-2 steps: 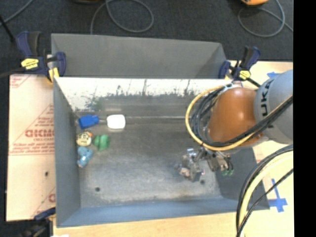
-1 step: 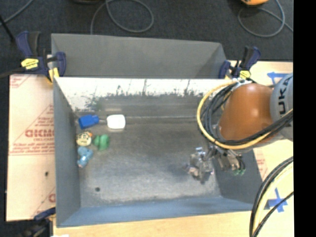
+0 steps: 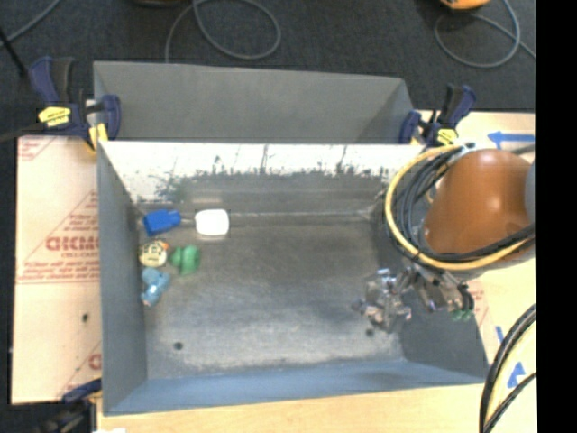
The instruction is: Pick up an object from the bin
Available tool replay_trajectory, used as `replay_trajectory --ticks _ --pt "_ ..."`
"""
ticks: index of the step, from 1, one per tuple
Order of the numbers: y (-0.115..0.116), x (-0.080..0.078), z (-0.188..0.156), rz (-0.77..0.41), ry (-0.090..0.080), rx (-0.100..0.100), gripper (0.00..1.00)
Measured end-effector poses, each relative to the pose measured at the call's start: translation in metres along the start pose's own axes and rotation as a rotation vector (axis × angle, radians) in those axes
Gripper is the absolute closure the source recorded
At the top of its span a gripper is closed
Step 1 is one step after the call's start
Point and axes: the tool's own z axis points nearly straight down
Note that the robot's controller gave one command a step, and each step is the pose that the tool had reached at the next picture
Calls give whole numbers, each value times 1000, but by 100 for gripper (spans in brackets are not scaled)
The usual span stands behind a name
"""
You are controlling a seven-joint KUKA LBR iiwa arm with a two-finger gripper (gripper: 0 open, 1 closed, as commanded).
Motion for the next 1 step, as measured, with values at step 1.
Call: replay_trajectory --ticks 1 --pt "17 -15 -103 18 -1 0 100"
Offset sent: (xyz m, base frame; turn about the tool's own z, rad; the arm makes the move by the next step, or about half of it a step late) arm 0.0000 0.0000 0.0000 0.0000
